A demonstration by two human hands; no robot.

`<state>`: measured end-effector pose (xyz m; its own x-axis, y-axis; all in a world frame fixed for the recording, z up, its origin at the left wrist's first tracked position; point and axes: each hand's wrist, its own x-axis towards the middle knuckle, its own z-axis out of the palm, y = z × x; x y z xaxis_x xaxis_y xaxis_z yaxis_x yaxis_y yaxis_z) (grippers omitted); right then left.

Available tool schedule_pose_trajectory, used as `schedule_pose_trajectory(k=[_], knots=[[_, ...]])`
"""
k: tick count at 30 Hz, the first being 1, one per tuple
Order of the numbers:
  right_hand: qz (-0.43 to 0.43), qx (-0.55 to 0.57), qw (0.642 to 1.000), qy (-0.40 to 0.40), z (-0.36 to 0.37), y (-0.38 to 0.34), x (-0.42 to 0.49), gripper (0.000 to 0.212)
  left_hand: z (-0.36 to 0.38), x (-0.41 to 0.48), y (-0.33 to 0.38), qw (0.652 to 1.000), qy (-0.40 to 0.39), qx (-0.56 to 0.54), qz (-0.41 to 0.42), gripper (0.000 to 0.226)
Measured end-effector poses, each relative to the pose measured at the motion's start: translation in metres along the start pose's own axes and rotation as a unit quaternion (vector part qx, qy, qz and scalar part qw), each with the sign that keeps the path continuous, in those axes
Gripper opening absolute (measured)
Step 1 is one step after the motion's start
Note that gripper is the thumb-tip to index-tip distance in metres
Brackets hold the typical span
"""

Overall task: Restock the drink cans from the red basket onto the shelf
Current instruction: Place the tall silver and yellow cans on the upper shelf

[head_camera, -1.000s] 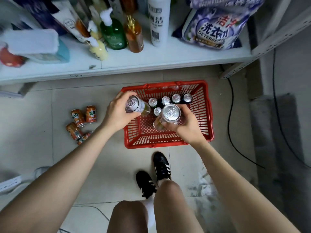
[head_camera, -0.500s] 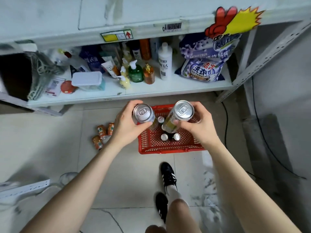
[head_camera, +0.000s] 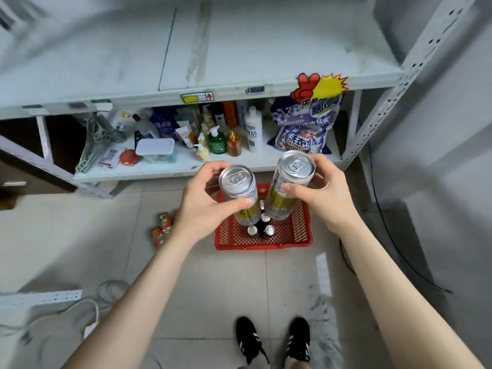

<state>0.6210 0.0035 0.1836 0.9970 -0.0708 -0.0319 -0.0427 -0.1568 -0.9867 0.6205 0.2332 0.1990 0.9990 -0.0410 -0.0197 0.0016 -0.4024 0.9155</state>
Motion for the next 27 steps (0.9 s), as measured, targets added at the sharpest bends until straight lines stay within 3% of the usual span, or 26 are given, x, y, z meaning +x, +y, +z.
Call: schedule_pose_trajectory(k=[16,22,27], knots=[[-0.122,0.013,0.992,-0.025,-0.123,-0.145,-0.025,0.051,0.04,-0.021,0.159,0.98,0.057,-0.18,0.06,0.057],[-0.157,0.023,0.987,-0.014,-0.161,-0.196,-0.019,0.038,0.043,-0.009,0.22,0.969,0.058,-0.22,0.092,0.069],[-0.184,0.02,0.983,-0.009,-0.18,-0.234,-0.003,0.034,0.043,0.012,0.266,0.954,0.05,-0.265,0.13,0.057]])
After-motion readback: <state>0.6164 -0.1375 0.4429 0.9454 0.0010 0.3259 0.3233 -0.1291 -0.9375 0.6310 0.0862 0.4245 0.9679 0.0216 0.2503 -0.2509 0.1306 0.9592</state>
